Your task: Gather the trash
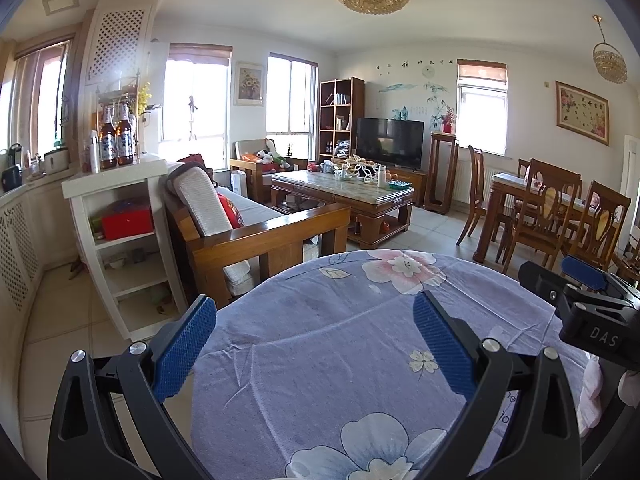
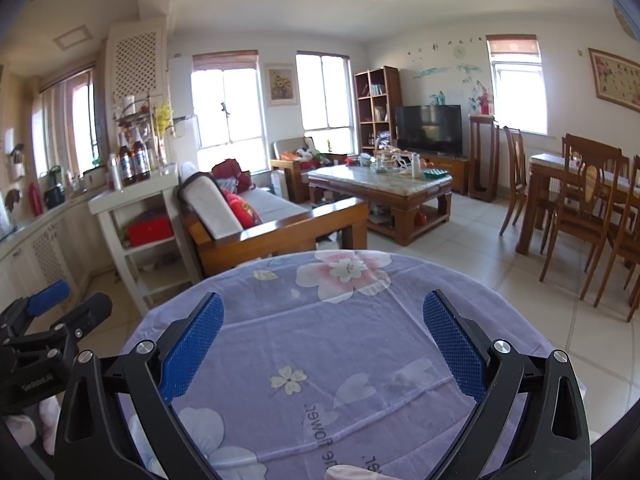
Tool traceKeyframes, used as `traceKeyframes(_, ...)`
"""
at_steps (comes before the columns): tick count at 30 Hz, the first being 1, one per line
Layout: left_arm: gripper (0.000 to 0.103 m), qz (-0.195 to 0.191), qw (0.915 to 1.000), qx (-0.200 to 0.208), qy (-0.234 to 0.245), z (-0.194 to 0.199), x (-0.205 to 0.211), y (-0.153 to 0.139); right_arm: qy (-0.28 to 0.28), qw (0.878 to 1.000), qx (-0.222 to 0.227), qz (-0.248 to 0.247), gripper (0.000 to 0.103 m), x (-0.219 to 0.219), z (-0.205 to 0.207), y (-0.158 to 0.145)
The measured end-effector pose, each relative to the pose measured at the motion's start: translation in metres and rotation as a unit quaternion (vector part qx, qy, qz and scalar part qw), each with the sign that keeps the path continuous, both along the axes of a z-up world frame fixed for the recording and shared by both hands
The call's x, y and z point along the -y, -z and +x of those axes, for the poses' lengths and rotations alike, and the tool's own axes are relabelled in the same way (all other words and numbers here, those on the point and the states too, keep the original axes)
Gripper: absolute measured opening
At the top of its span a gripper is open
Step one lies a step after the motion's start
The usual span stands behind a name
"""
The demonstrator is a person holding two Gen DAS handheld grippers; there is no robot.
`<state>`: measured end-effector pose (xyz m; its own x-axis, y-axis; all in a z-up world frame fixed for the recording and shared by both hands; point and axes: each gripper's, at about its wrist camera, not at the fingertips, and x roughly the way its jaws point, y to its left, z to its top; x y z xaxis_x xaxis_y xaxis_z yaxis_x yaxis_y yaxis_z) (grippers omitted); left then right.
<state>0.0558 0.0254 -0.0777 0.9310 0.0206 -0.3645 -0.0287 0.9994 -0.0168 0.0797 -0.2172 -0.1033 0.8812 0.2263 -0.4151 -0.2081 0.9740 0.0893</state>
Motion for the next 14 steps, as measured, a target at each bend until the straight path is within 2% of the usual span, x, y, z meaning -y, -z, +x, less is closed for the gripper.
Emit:
traceKeyframes(4, 0.098, 0.003, 1.0000, 0.007, -0.006, -0.002, 0.000, 0.002, 0.002, 1.000, -0.004, -0.001, 0.098, 0.002, -0.001, 0.002)
traceKeyframes(14, 0.098, -0.005, 0.9999, -0.007, 0.008, 0.002, 0.004, 0.003, 0.010, 1.000, -0.015, -0.001, 0.098, 0.010, 0.002, 0.009)
